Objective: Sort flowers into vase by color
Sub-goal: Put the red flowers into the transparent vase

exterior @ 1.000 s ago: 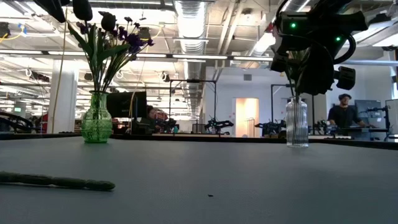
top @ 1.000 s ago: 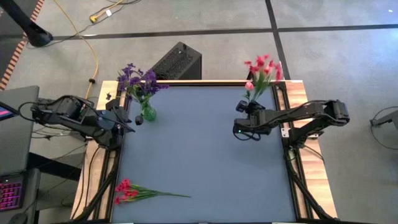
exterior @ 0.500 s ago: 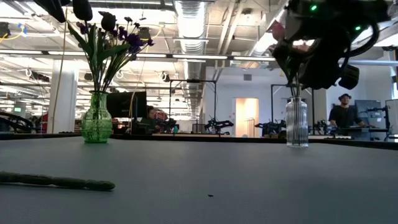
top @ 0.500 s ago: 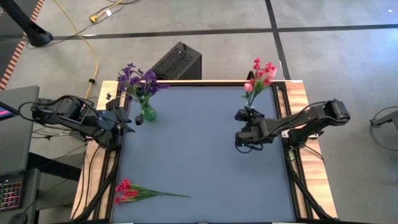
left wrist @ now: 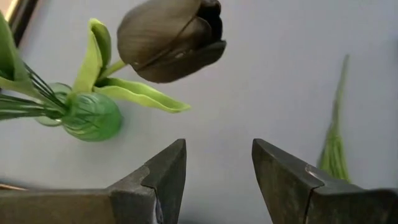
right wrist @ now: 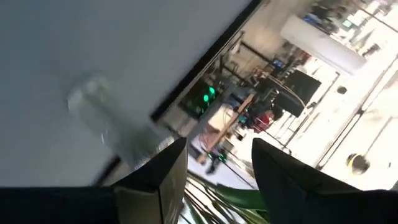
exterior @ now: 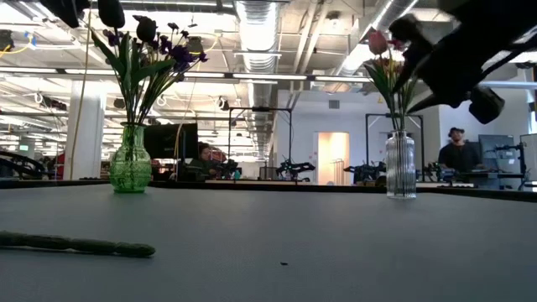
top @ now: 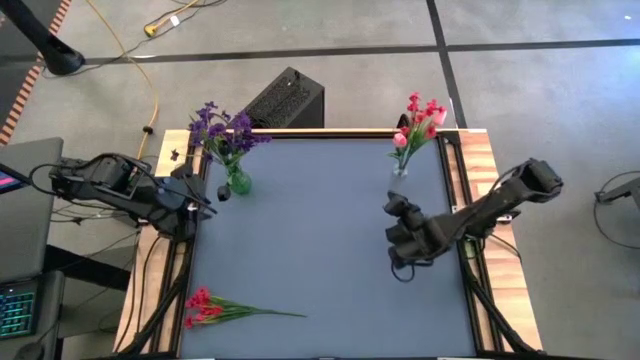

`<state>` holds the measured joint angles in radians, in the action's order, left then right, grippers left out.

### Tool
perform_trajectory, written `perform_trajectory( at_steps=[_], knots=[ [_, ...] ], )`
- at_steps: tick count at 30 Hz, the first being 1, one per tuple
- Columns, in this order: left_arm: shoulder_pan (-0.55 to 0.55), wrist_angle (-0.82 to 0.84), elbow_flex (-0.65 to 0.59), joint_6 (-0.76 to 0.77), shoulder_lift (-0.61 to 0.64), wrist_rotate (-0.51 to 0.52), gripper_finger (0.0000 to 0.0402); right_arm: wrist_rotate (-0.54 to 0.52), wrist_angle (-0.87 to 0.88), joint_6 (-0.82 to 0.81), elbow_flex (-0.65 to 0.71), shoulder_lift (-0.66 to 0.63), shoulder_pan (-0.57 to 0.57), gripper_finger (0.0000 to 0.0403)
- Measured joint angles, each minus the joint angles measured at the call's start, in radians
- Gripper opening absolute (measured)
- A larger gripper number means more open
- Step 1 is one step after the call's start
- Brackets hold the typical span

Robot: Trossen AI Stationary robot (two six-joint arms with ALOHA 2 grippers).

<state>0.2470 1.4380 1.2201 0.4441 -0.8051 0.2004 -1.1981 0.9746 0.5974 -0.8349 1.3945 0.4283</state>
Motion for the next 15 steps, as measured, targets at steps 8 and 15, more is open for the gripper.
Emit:
perform_trajectory(
  at_steps=[8, 15],
  knots=[
    [0.000, -0.063, -0.029, -0.033, 0.000, -0.022, 0.0171, 0.092, -0.421, -0.349, 0.000, 0.000, 0.150, 0.0205],
    [0.001, -0.153, -0.102, -0.079, -0.014, -0.103, 0.0171, 0.393, -1.149, -0.590, -0.003, 0.014, 0.139, 0.0205]
  ],
)
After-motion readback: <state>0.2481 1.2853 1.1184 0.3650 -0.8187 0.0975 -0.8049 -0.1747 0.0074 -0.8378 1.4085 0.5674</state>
